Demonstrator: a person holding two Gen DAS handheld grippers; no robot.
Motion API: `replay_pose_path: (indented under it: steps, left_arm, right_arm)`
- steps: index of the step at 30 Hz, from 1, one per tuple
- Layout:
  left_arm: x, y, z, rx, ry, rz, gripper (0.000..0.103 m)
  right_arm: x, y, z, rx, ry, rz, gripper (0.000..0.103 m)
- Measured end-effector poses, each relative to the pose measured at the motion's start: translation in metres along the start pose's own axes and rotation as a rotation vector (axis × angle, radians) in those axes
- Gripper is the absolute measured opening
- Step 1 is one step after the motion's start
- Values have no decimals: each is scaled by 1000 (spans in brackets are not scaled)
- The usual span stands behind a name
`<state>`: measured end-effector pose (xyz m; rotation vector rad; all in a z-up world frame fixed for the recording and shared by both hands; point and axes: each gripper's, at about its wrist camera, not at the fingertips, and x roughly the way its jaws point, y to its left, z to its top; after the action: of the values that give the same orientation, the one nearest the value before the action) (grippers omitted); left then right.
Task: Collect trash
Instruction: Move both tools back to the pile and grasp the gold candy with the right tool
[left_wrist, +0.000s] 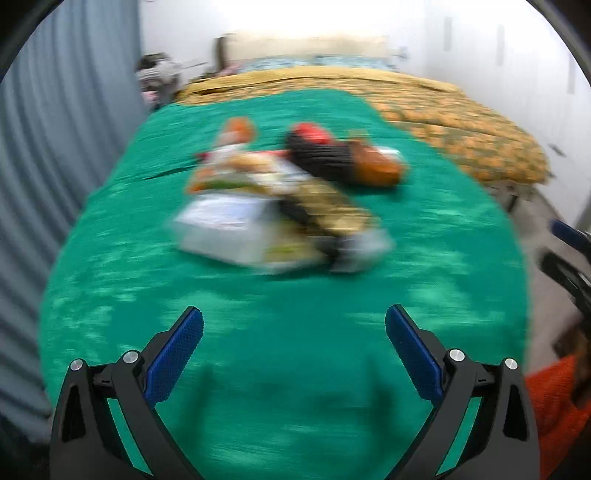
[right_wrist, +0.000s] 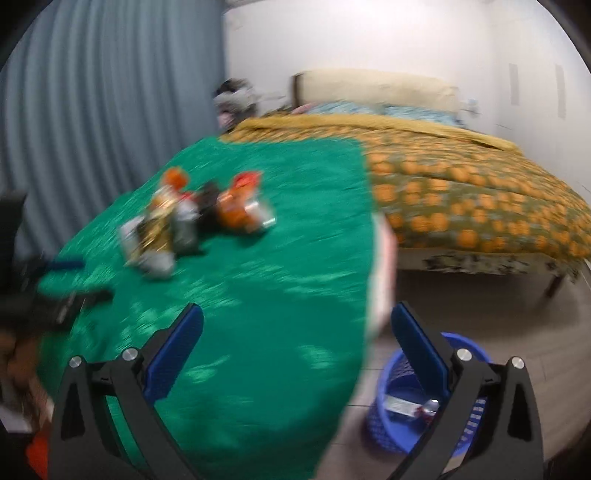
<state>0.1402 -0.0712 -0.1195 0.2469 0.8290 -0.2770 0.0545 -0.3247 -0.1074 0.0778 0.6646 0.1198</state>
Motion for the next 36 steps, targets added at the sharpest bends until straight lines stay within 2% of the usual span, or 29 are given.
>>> replay_pose_path:
  steps: [3, 6, 9, 13, 15, 16, 17, 19, 24, 26, 28, 34, 36]
  left_arm:
    - [9, 42, -2, -52, 13, 57, 98]
    - [21, 64, -6, -72, 53, 58, 98]
    - [35, 73, -13, -46, 89, 70, 98]
    - [38, 82, -17, -86, 93, 22, 97]
    - [40, 89, -19, -124, 103, -15, 98]
    - [41, 90, -18, -128, 101, -25, 98]
    - [44, 86, -16, -124, 101, -21, 98]
    - [43, 84, -17, -120, 100, -14, 97]
    - [42, 82, -18, -122, 100, -15, 98]
    - [42, 82, -17, -122, 100, -15, 98]
    - [42, 83, -18, -122, 100, -15, 98]
    - [42, 83, -18, -122, 100, -15, 98]
    - [43, 83, -17, -122, 100, -15, 98]
  right_arm:
    - [13, 26, 6, -61, 30, 54, 99]
    - [32, 46, 20, -122, 72, 111, 99]
    - [55, 66, 37, -143, 118, 205, 98]
    - [96, 82, 57, -111, 198, 281, 98]
    - [114, 86, 64, -79, 232, 301, 94]
    - [120, 88, 66, -68, 247, 307, 88]
    - [127, 90, 67, -61, 263, 314, 80]
    - [136, 96, 69, -67, 286, 314, 72]
    - [143, 109, 70, -81, 292, 307, 70]
    - [141, 113, 69, -86, 296, 315, 54]
    - [134, 113, 67, -99, 290, 307, 47]
    - [110, 98, 58, -72, 258, 282, 46]
    - [95, 86, 55, -49, 239, 241, 46]
